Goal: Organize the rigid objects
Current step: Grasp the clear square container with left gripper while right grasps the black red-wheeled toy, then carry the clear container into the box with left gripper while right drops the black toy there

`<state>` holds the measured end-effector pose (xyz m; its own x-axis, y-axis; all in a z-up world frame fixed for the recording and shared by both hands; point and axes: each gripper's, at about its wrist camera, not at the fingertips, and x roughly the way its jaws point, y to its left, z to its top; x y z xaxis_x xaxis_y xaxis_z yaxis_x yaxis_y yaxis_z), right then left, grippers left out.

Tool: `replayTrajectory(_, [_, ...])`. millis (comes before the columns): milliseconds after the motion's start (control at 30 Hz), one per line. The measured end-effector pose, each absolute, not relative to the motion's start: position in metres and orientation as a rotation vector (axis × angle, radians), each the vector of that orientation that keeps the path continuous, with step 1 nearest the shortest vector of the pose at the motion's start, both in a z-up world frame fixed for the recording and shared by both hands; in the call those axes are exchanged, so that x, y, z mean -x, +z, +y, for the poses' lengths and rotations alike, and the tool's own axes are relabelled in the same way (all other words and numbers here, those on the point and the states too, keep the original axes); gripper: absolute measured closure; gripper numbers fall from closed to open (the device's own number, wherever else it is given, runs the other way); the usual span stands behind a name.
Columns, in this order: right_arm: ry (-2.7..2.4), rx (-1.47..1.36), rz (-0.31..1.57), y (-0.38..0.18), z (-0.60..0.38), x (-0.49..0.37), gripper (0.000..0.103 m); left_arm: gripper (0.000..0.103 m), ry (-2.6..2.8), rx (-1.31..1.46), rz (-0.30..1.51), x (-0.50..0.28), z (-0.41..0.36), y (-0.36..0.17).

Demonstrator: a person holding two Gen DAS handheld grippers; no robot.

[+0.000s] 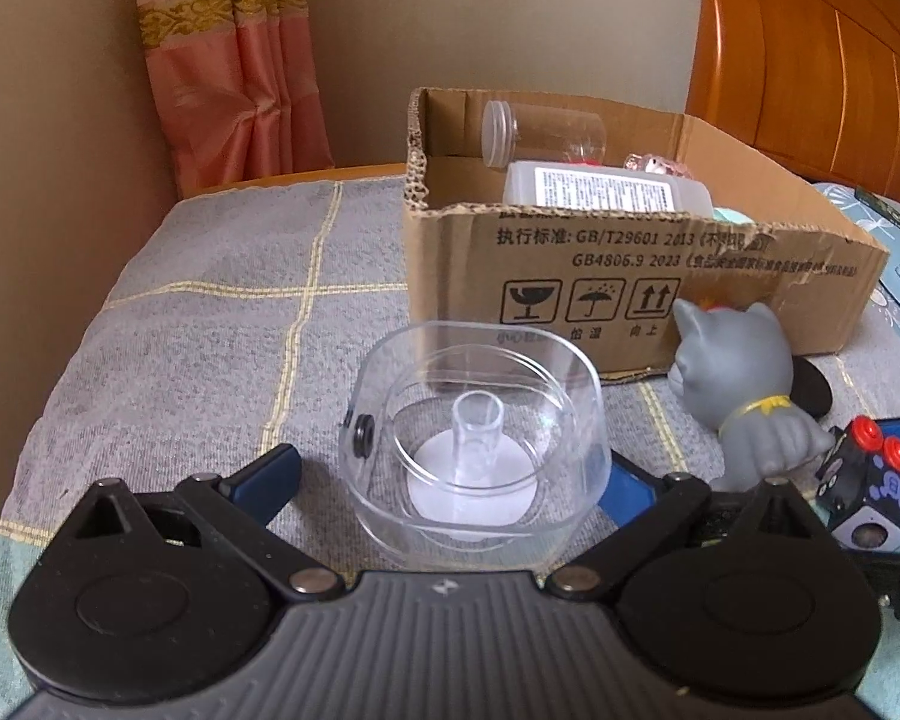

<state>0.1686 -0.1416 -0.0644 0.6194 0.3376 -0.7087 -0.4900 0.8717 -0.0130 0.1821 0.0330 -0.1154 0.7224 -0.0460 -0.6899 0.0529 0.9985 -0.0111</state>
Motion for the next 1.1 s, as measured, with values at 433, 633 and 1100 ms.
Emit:
replayTrajectory(433, [0.521,0.245,0.774,-0.058,-0.145,-0.167,0.042,0.018,-0.089,-0.035,0.763,-0.190,0.032,-0.108])
replayTrajectory(633, [0.508,0.245,0.785,-0.057,-0.144,-0.168,0.048,0.027,-0.120,-0.051,0.773,-0.191,0.030,-0.103])
replayTrajectory(1100, [0.490,0.230,0.798,-0.037,-0.156,-0.157,0.048,0.027,-0.204,-0.145,0.807,-0.172,0.036,-0.075])
